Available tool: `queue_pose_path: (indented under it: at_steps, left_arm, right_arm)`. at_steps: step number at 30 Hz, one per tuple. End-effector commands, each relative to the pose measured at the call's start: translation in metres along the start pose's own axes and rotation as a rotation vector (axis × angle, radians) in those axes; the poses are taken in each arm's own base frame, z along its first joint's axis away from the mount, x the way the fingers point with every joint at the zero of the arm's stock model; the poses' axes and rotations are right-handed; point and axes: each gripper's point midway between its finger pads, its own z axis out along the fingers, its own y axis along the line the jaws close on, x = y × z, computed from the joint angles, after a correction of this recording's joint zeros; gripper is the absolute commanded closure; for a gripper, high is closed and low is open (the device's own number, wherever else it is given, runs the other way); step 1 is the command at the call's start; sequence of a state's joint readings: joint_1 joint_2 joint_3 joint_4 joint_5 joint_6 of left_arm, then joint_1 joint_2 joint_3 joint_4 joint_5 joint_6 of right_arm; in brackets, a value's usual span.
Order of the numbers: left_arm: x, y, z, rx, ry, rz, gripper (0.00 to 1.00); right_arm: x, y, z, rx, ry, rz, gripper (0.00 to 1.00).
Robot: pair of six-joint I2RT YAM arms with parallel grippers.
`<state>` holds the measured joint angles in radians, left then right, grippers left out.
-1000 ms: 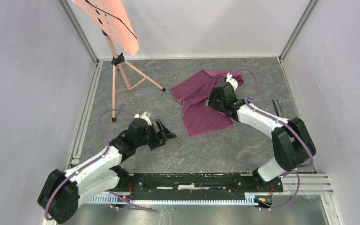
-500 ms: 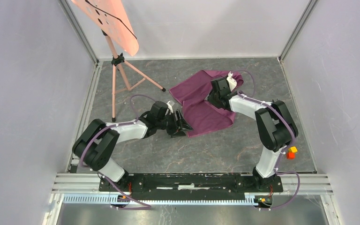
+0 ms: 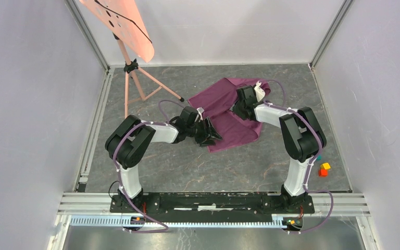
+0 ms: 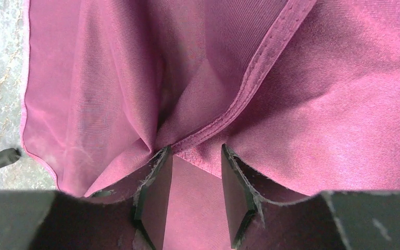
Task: Fold the napkin into a case and place the utensils inside
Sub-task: Flatten out the crumpled napkin at the center of the board.
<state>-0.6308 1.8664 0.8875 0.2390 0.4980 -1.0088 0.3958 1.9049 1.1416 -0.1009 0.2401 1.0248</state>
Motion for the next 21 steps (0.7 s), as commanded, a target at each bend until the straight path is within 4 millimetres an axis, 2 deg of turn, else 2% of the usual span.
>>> queue_pose_path:
  at_steps: [1, 5, 15, 18, 21]
  left_arm:
    - [-0.008, 0.009, 0.005, -0.055, -0.045, -0.007, 0.42]
    - [-0.006, 0.028, 0.0, -0.12, -0.074, -0.006, 0.42]
    - [0.002, 0.048, -0.002, -0.172, -0.073, -0.004, 0.43]
    - [0.002, 0.057, -0.006, -0.202, -0.093, -0.004, 0.43]
    - [0.004, 0.062, -0.006, -0.212, -0.092, -0.004, 0.43]
  right_arm:
    - [-0.018, 0.016, -0.001, -0.048, -0.046, 0.023, 0.54]
    - [-0.022, 0.018, 0.001, -0.058, -0.046, 0.026, 0.52]
    - [-0.02, 0.024, 0.009, -0.079, -0.025, 0.043, 0.48]
    - [-0.027, 0.03, 0.005, -0.101, -0.034, 0.041, 0.44]
    - [-0.028, 0.027, 0.0, -0.095, -0.04, 0.044, 0.41]
